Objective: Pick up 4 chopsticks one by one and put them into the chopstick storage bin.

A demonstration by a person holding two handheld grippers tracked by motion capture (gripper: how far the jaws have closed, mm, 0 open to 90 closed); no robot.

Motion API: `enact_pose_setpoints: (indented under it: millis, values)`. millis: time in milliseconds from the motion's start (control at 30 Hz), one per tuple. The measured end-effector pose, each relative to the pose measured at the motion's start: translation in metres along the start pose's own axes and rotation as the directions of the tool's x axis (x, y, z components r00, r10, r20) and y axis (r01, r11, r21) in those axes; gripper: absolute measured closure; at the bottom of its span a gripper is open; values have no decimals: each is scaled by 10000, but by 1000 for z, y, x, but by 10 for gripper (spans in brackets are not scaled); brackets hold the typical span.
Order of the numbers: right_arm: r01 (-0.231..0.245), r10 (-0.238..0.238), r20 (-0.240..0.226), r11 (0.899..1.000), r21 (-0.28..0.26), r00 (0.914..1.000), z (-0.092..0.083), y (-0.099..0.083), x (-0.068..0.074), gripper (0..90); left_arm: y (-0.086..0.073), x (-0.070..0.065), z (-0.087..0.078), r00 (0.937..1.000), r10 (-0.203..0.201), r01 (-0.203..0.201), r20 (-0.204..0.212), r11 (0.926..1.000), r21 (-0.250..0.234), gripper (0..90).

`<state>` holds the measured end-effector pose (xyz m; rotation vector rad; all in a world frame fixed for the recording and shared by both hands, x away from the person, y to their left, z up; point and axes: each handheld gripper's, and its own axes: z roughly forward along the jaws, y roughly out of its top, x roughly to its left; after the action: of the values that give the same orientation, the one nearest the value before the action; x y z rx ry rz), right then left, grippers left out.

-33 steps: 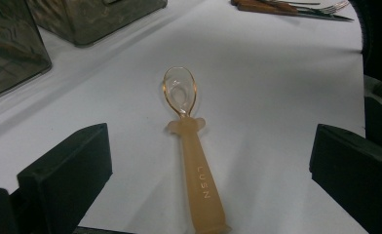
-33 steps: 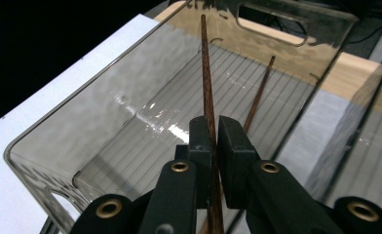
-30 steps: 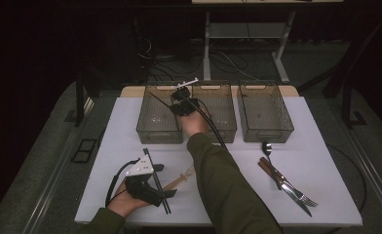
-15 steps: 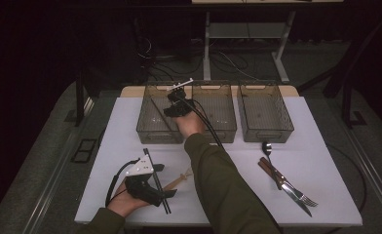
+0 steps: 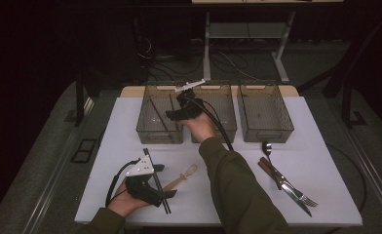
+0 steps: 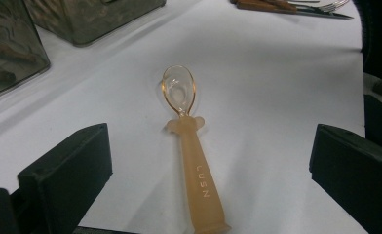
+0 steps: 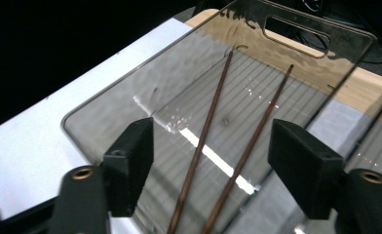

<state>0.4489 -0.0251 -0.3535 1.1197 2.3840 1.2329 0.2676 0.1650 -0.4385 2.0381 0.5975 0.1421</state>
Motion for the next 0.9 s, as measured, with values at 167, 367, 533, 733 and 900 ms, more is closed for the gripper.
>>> enact_pose_setpoints:
  millis: [167,367,533,733,900]
  values:
    - [161,-167,-312,9996,-214,9994,-21,-13,-2,272,0,0,0,10000,13,-13,-57,10000,91,7]
    - [122,-132,-508,9997,-197,9986,-41,-32,-8,205,0,-1,1,10000,-12,13,-82,9999,147,7]
    - [125,-136,-491,9997,-233,9987,-53,-46,-16,194,0,-1,0,9999,-35,36,-103,9999,125,11]
    - [202,-211,-540,9996,-172,9983,-65,-61,-22,143,0,0,0,9999,56,-54,-101,9998,190,11]
    - [336,-352,-476,9988,-354,9982,-78,-73,-21,97,0,0,0,9999,63,-61,-101,9998,188,11]
